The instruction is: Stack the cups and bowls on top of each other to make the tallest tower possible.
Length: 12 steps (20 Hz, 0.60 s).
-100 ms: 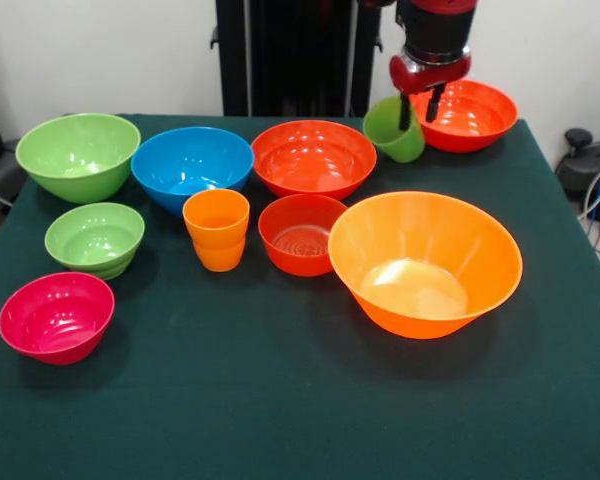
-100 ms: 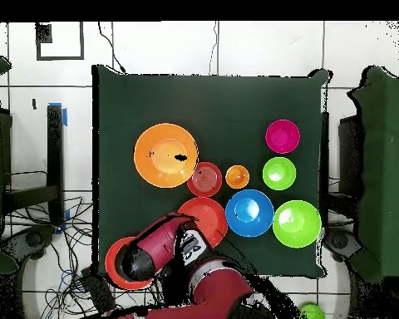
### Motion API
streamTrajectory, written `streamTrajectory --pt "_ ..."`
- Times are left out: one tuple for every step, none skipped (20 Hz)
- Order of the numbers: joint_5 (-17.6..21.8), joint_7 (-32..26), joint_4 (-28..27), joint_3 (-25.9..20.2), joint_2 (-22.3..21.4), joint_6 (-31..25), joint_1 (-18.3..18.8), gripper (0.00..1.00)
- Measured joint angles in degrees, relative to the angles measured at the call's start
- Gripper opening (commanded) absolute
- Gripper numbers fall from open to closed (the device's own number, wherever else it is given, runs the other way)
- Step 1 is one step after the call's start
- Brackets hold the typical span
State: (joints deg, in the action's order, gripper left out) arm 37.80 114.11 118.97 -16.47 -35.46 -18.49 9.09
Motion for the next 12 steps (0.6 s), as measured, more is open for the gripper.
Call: streamTrajectory --pt "0.0 0.0 0.0 -0.1 -0.1 0.0 0.0 0.0" --pt "0.0 0.0 0.0 -0.4 -0.1 0.0 0.0 0.0" --pt "0.0 0.0 0.0 -0.6 -0.2 0.0 0.0 0.0" --pt "0.0 0.0 0.0 -0.8 -0.2 0.0 0.0 0.0" --pt "0.0 0.0 0.0 -1.1 -0.2 0.0 0.0 0.0" --pt "0.0 0.0 0.0 -1.3 -0.2 0.0 0.0 0.0" --pt "0.0 0.0 0.0 -1.6 -0.2 0.0 0.0 0.0" --pt "0.0 0.0 0.0 -1.8 -0.2 0.0 0.0 0.0" --pt "0.0 0.0 0.0 -1.8 -0.2 0.0 0.0 0.0" --pt "0.0 0.0 0.0 -1.9 -0.2 0.0 0.0 0.0" --pt "0.0 0.0 0.0 -1.9 -0.2 0.0 0.0 0.0" --pt "0.0 0.0 0.0 -1.9 -0.2 0.0 0.0 0.0"
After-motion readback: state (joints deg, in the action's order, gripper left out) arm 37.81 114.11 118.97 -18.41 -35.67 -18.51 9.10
